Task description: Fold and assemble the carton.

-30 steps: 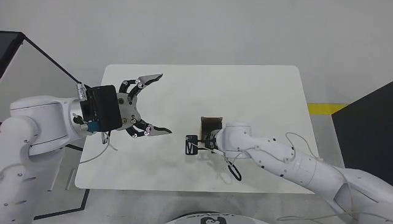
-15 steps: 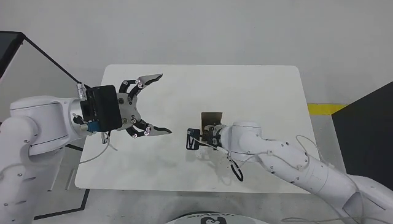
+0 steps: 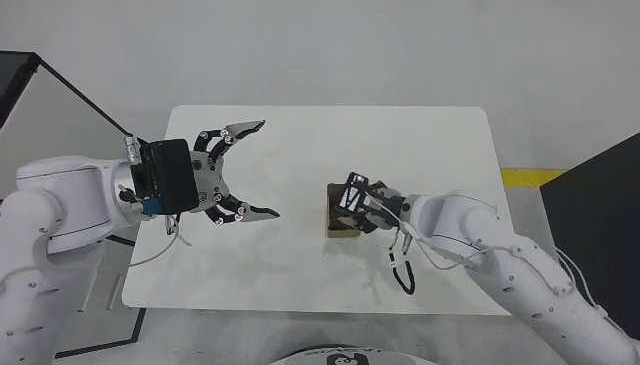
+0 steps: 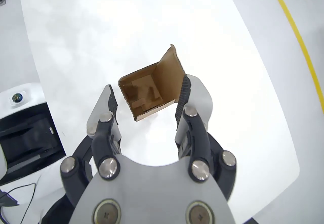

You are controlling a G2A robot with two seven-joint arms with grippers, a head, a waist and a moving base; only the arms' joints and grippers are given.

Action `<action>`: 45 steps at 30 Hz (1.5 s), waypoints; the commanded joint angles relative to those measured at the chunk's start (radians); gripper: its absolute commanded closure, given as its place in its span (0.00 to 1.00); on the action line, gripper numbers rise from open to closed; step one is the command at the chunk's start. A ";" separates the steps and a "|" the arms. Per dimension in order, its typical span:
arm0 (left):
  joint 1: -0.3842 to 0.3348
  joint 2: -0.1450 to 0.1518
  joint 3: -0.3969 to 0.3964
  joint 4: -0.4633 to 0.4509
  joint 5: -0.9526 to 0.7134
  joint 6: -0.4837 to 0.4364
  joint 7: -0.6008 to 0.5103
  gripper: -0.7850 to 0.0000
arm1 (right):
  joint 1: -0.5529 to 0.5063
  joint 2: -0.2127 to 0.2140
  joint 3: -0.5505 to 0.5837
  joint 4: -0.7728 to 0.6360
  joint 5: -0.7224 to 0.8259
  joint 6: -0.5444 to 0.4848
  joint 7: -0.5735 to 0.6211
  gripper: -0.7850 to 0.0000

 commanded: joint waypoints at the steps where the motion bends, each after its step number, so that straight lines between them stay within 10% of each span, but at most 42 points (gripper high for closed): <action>1: 0.000 0.000 0.000 0.000 0.000 0.000 0.000 0.00 | 0.003 0.000 -0.006 0.000 -0.008 -0.001 0.012 0.00; 9: 0.000 0.000 0.000 0.000 0.000 0.000 0.000 0.00 | -0.020 0.001 0.028 0.029 0.078 0.015 -0.037 0.00; 23: 0.000 0.000 0.000 0.000 0.000 0.000 0.000 0.00 | -0.193 0.041 0.347 0.268 1.121 -0.104 0.007 0.00; 31: 0.010 0.000 0.011 0.019 -0.021 0.017 -0.012 0.00 | -0.193 0.041 0.347 0.268 1.121 -0.104 0.007 0.00; 39: 0.027 0.014 0.120 0.097 -0.453 0.196 -0.315 0.00 | -0.207 0.040 0.352 0.330 1.133 -0.100 -0.012 0.00; 40: 0.026 0.017 0.126 0.111 -0.513 0.231 -0.355 0.51 | -0.209 0.040 0.354 0.339 1.134 -0.098 -0.011 0.00; 41: 0.029 0.019 0.136 0.123 -0.570 0.260 -0.405 1.00 | -0.212 0.041 0.356 0.349 1.138 -0.097 -0.010 0.42; 42: 0.028 0.023 0.145 0.129 -0.627 0.275 -0.462 1.00 | -0.213 0.041 0.361 0.363 1.137 -0.093 -0.012 1.00; 45: 0.024 0.024 0.144 0.130 -0.640 0.279 -0.478 1.00 | -0.213 0.041 0.361 0.363 1.137 -0.093 -0.012 1.00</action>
